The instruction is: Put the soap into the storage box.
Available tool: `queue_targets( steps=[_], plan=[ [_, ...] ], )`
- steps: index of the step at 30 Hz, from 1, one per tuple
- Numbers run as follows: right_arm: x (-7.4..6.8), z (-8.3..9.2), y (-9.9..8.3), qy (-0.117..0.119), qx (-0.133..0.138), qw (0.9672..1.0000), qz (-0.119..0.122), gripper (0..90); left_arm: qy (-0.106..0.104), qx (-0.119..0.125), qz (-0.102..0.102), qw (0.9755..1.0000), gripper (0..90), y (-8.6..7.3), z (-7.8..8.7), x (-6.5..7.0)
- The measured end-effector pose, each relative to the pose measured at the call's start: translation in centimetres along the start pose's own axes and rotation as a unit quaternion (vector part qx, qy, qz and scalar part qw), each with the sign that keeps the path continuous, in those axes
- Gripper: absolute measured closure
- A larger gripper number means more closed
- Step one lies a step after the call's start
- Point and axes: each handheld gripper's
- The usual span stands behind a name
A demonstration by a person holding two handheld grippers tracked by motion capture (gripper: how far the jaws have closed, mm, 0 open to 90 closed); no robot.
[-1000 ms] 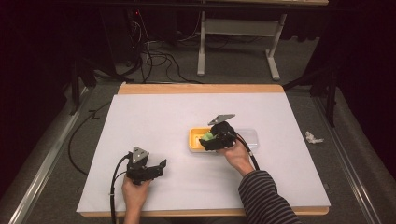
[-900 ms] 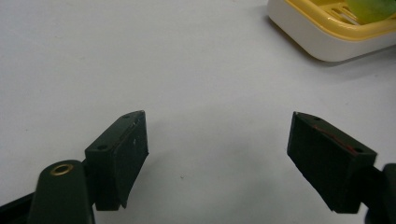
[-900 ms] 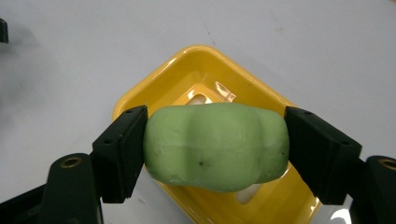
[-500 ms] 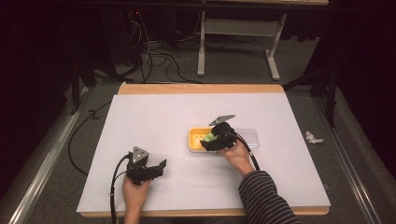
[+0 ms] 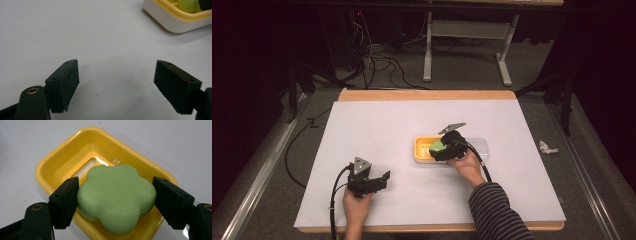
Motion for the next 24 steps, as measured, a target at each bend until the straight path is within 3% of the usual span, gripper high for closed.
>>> queue_targets(
  steps=[11,19,24],
  plan=[
    [-0.1,-0.3,0.0,-0.005,0.004,1.0,0.003,24.8,-0.001,0.002,0.003,1.0,20.9,0.0,0.0,0.0],
    [0.1,0.5,0.1,-0.004,0.023,0.9997,0.002,24.8,0.0,0.004,0.007,1.0,20.9,0.0,-0.1,0.1],
    [0.3,1.7,0.3,-0.003,0.049,0.9987,0.01,27.6,0.0,0.003,0.007,1.0,21.0,0.0,-0.1,0.1]
  ],
)
Point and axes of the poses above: each handheld gripper's, and its own axes: z roughly backward along the jaws, y roughly out of its top, x roughly to its right, and after that the axes turned 8 degrees about x, right-handed
